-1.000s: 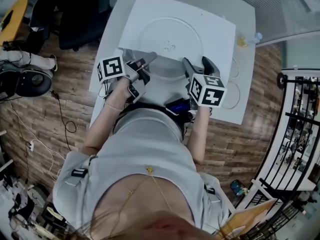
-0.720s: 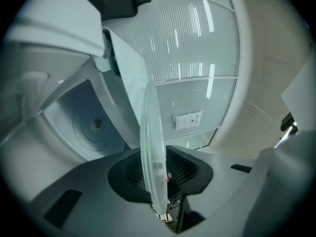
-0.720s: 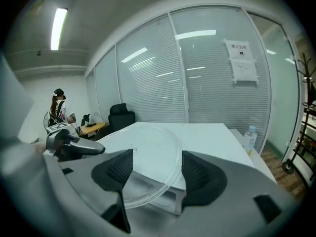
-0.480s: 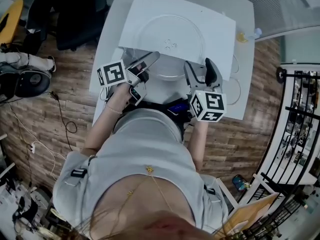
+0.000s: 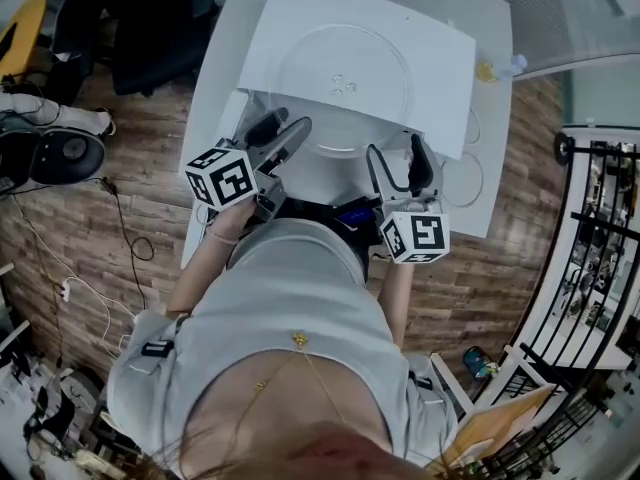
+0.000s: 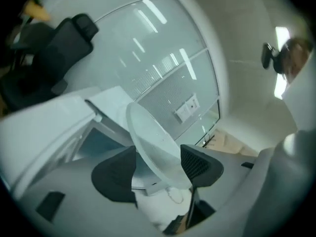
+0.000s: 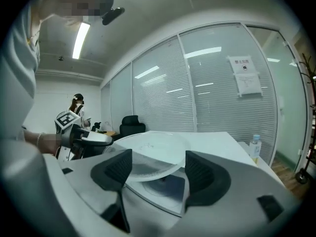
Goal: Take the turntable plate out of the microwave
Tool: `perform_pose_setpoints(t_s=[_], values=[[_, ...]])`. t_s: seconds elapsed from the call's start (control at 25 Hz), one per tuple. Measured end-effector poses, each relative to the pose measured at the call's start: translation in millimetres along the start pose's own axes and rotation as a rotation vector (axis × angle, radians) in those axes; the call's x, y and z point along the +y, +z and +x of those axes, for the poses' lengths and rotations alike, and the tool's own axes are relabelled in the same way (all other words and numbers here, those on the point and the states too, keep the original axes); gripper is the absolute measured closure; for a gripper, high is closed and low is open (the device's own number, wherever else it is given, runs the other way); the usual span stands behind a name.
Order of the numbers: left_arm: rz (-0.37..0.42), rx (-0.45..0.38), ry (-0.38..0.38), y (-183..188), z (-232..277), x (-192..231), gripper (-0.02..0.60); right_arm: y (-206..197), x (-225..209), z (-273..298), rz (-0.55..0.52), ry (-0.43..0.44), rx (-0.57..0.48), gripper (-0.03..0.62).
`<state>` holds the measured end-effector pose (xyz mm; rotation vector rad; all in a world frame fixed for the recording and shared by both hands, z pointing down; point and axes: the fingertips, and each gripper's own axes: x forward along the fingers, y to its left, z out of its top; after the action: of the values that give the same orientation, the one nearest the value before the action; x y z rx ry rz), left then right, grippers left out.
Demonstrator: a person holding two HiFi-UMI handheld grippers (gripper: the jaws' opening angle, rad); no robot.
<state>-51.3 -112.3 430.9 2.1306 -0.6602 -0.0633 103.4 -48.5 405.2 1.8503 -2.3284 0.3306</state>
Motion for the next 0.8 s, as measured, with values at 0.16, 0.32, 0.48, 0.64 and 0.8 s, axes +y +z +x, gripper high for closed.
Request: perform_pose_setpoints(t_s=[0.16,0.32,0.48,0.64,0.8], values=[[0.419,0.027,0.123,-6.3,-13.5,-5.1,0.275,-12.5,8.3,-4.5,-0.034,0.037,0.019,0.276],[0.705,0.03,0.161,-13.8,-20.4,-12.1,0.268,-22.6,17.0,-2.9,-0.032,0.081,0.018,0.273],[0.799,0.049,0.156,-20.6,-22.6,-18.5,0.261,-32.9,21.2,-0.8,-0.004,0.105,0.033,0.27],[0.806,0.07,0.144,-25.0,-23.0,-19.0,0.261,-30.9,25.8,2.6,-0.012,0.125,0.028,0.27],[0.776,0.071,0.14,-24.6,-20.3,-15.3,0.258,-28.0,25.8,6.0,-0.005,0.132,0.01,0.27]])
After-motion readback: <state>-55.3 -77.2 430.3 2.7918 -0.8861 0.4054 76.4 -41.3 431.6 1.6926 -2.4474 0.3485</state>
